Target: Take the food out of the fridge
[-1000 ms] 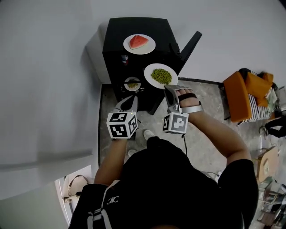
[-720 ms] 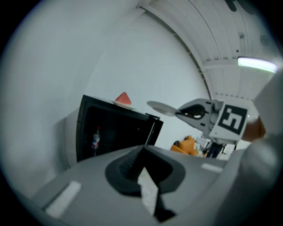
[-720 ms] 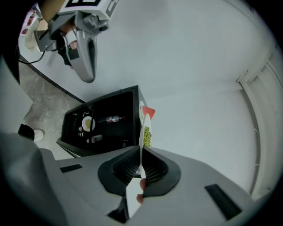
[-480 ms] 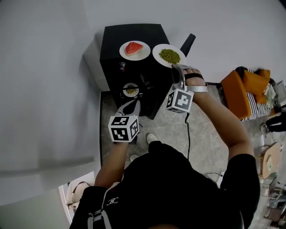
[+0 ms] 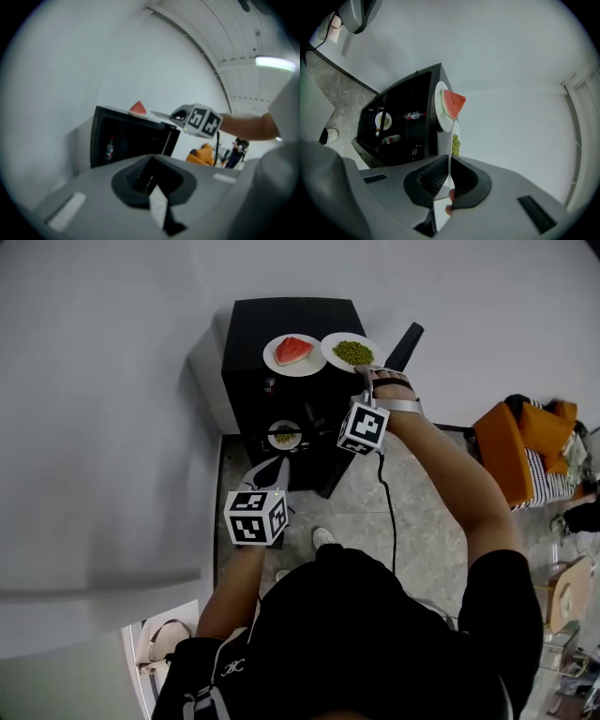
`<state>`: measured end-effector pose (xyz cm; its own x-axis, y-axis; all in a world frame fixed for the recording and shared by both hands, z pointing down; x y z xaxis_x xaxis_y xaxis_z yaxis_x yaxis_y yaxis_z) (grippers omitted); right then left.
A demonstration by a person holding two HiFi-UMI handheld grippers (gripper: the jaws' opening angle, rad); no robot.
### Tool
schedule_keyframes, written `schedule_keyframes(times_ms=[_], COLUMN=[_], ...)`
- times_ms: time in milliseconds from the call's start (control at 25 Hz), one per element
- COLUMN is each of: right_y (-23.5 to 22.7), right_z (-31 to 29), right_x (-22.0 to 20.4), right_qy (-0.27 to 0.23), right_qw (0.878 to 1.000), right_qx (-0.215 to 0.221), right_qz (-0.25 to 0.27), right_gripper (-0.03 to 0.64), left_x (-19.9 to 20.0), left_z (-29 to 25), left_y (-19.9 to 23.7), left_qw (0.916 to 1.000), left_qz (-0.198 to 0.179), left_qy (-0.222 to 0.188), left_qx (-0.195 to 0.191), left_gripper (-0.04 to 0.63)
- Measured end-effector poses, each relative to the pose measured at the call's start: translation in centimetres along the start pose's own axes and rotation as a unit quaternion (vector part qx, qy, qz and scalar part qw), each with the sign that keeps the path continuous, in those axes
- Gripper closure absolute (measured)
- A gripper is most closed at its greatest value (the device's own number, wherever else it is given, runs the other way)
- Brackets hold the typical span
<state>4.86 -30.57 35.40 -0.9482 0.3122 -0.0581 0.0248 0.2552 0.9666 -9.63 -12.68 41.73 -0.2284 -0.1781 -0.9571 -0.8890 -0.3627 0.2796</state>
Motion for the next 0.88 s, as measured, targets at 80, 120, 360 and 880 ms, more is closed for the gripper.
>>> schedule_keyframes(times_ms=[80,120,360,880], right_y=[0.1,0.1,1.0,0.3], right_z=[-0.7,-1.1,-2.5,-3.3], right_x=[-0.1,-0.1,-0.5,0.7], right_qy=[0.004,0.005,0.011,-0.045], right_qw=[1.0,1.0,1.0,0.996], right_qx=[0.006,0.009,0.022,0.043], right_qz=[0.004,0.006,0.011,-0.064], right_gripper=[0.607,0.606,0.606,0.501], left_x=[-0.1,-0.2,-0.5,-1.3], left_z=[0.0,0.0,-0.4,-2.4], left_y=[0.4,0.5,0.3,-0.2], left_qw=[1.0,1.0,1.0,0.9997], left_qz=[0.003,0.004,-0.002,0.01], left_qy=[0.003,0.004,0.007,0.02], left_qx=[0.005,0.006,0.005,0.0], left_gripper=[0.595,0.595,0.595,0.595])
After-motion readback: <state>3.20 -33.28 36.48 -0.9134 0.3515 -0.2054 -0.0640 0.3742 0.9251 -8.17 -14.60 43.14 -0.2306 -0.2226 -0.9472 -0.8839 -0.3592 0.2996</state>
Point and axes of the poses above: the fingertips, and each gripper's own axes: z backward along the fingers, y to its left, x out of its top, the point moved 1 cm from there along z, backward along the fingers, and after that the axes turned 15 degrees about -y, right-handed, at the moved point
